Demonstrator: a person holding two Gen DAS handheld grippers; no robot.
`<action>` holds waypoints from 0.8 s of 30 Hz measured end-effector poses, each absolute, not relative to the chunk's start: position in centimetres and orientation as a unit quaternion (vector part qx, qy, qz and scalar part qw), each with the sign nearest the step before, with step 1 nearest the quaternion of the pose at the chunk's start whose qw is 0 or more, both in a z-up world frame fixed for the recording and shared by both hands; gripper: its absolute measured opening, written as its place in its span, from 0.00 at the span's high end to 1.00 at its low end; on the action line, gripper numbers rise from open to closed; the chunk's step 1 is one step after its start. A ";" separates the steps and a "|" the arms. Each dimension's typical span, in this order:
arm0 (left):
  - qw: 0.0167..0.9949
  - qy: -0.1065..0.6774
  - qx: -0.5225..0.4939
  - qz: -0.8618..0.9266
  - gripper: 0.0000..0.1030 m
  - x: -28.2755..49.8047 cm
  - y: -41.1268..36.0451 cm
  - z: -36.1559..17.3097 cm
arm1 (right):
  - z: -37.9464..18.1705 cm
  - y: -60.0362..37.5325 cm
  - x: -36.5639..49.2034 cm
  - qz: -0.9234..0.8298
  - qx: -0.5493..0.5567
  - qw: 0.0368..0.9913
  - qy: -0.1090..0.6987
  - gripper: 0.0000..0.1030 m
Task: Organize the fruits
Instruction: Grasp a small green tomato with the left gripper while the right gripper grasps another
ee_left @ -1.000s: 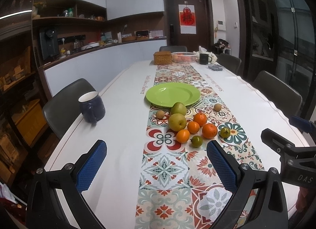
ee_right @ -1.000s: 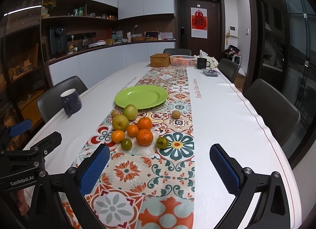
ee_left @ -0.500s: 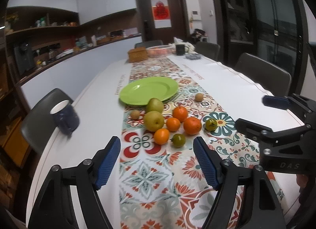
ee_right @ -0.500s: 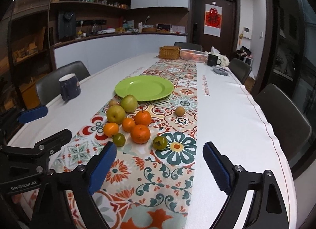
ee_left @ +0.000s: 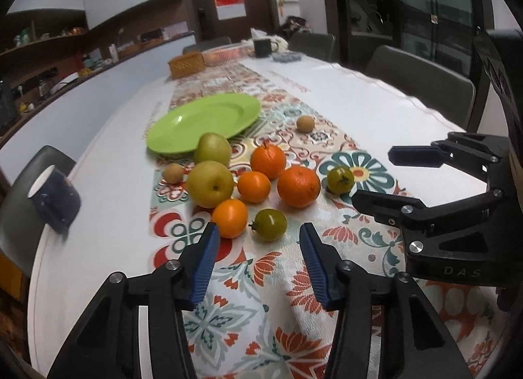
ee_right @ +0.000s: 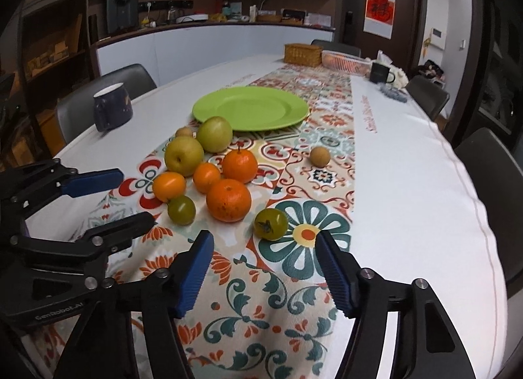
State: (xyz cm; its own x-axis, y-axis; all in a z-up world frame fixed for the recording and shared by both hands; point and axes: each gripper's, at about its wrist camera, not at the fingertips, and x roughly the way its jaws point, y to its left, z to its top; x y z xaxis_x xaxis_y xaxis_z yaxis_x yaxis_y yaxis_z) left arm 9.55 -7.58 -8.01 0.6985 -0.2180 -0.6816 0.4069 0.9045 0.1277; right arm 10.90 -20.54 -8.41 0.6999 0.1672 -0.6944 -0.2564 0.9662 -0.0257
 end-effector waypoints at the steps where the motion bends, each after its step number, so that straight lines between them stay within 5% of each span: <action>1: 0.909 0.352 0.136 -0.176 0.53 9.8 -7.7 -8.3 | -8.7 -20.5 11.2 0.117 -0.062 0.919 0.372 0.39; 24: 0.878 0.417 0.105 -0.210 0.67 14.5 -8.5 -11.2 | -11.4 -21.0 15.7 0.136 -0.022 0.896 0.421 0.60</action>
State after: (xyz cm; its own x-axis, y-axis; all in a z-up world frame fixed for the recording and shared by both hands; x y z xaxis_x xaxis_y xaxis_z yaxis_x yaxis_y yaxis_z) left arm 14.54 -8.45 -11.24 0.5644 -0.2820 -0.7758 0.4564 0.8897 0.0086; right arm 15.68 -20.98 -11.40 0.6075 0.2257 -0.7616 -0.2635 0.9617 0.0748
